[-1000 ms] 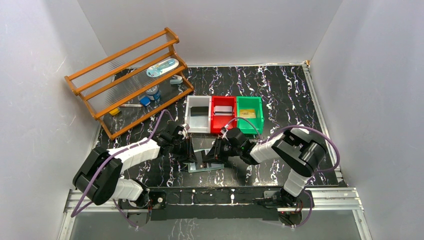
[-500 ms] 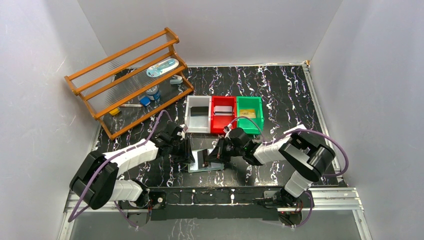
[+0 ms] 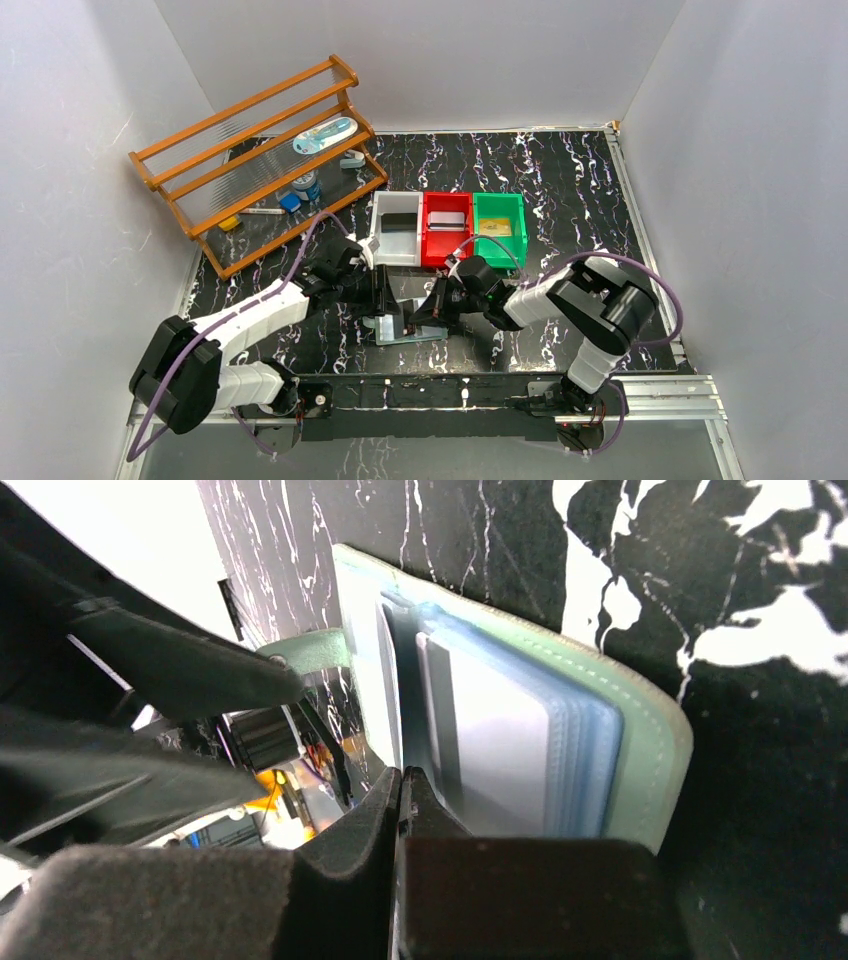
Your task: Take the credit cards out of the card holder
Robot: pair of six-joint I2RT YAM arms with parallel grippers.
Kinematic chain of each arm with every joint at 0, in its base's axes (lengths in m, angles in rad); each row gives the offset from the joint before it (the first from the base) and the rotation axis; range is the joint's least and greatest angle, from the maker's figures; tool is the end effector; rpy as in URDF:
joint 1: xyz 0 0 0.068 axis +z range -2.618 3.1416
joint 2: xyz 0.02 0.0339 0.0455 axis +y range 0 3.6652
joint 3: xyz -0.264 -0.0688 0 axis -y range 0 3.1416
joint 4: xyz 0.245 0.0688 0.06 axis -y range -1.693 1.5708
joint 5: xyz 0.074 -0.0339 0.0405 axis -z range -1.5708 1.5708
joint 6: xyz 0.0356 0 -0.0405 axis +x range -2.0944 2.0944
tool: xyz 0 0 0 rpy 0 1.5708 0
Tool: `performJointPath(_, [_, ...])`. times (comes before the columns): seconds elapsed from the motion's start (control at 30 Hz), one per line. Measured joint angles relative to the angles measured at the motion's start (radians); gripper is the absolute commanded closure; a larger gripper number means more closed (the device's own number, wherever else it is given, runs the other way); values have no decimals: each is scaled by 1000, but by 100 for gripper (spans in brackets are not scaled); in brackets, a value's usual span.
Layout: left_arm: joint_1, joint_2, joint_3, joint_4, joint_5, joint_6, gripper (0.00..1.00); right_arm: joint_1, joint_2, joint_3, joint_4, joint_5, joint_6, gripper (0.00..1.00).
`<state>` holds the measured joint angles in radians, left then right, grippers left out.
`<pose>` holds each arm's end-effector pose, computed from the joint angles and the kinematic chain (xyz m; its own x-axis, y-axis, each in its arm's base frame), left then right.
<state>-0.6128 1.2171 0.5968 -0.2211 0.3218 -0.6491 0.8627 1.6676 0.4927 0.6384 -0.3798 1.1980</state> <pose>0.1854 -0.1442 0.1872 -0.9199 -0.0542 -0.3883 0.2033 0.7809 -0.5907 0.1769 0.2269 0.1186 -0.9711 0.1957 -0.1366 -0.0228 0.4934 0.8695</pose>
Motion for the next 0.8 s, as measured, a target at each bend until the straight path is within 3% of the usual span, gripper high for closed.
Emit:
performJointPath(0.17, [0,21,14,68,65,-6,54,-3,58,7,50,-33,17,92])
performJointPath(0.37, [0,108,-8,83,62,-25,65,-3,58,10,57,-39,23,91])
performJointPath(0.67, [0,148,-31,79,55,-18,72,-3,58,10,53,-39,28,74])
performJointPath(0.8, [0,145,-35,81,53,-18,72,-3,58,10,62,-39,34,73])
